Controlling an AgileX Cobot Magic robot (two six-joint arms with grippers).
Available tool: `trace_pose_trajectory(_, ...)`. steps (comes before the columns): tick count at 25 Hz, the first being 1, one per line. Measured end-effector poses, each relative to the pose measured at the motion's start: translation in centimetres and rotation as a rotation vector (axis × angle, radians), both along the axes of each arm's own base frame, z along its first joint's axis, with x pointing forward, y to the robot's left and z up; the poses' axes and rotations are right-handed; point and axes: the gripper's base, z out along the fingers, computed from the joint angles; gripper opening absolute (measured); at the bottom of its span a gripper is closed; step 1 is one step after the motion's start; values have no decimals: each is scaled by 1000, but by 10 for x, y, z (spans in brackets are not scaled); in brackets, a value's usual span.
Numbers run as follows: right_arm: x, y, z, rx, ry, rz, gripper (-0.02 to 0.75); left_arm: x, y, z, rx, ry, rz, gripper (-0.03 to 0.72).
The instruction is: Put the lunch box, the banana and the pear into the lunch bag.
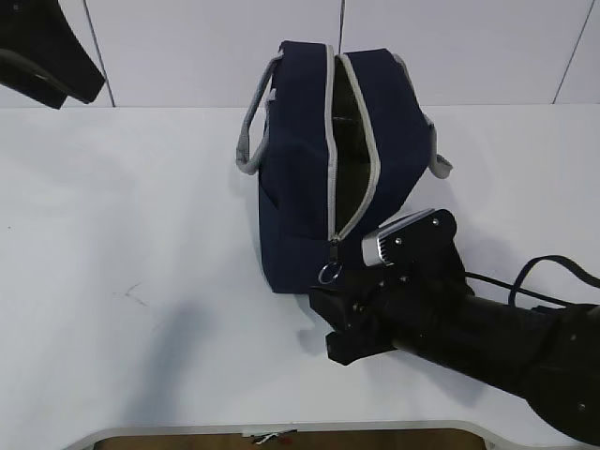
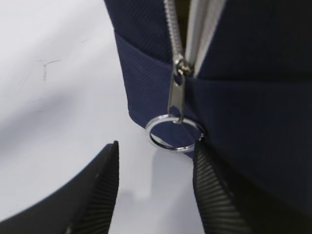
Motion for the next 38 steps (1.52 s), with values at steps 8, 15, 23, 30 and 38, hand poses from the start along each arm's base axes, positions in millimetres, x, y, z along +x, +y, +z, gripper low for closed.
trace_pose_trajectory(8,10,8,-5,8,5,17,403,0,0,0,0,0,0,330)
trace_pose_trajectory(15,14,4,-6,42,33,-75,403,0,0,0,0,0,0,329)
trace_pose_trajectory(23,14,3,-7,43,36,-78,403,0,0,0,0,0,0,329)
trace_pose_trajectory(30,14,4,-7,46,33,-77,354,0,0,0,0,0,0,329)
trace_pose_trajectory(38,16,5,-1,86,-17,-71,342,0,0,0,0,0,0,328)
